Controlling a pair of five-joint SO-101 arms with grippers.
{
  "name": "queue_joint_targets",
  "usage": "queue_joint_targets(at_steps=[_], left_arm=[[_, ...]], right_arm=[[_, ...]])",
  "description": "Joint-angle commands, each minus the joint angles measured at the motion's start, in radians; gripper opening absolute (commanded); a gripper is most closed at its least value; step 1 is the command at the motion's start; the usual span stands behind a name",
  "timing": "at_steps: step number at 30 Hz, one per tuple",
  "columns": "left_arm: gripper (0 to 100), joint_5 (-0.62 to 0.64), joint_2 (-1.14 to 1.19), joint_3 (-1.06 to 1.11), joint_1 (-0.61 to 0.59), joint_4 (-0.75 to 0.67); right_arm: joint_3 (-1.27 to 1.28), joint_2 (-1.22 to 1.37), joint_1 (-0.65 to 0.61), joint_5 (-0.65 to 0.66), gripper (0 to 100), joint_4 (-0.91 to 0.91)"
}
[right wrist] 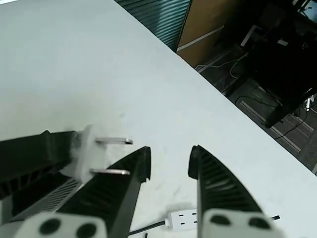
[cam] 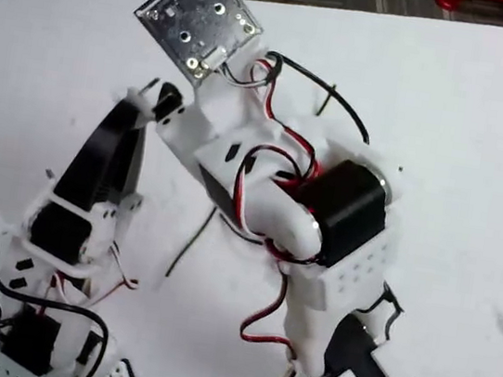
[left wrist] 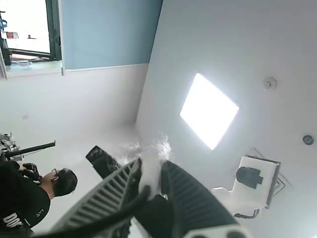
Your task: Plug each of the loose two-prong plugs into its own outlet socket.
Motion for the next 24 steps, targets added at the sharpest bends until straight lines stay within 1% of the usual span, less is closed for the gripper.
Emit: queue_joint_targets(at_steps=[1, 7, 11, 13, 16, 18, 20, 24], left_arm=[[2, 0.008, 0.004, 0.006, 0.015, -0.011], [2, 0.008, 0.004, 0.006, 0.015, -0.006], [2, 0.006, 0.004, 0.015, 0.059, -0.006], [2, -0.029, 0.004, 0.029, 0.084, -0.006], [2, -0.124, 0.004, 0.040, 0.116, -0.012], [2, -0.152, 0.004, 0.038, 0.122, -0.009], [2, -0.153, 0.004, 0.038, 0.116, -0.008], [2, -0.155, 0.004, 0.040, 0.113, -0.006]], right_arm=[[-0.026, 0.004, 0.005, 0.002, 13.7, -0.054], [-0.023, 0.004, 0.005, 0.002, 13.7, -0.107], [-0.023, 0.004, 0.002, 0.002, 13.7, -0.133], [-0.023, 0.004, 0.002, 0.002, 13.7, -0.127], [-0.023, -0.002, 0.012, 0.005, 13.7, -0.101], [-0.029, -0.005, 0.045, 0.005, 13.7, -0.084], [-0.031, -0.010, 0.090, 0.006, 13.7, -0.064], [-0.031, -0.041, 0.248, 0.008, 13.7, -0.010]])
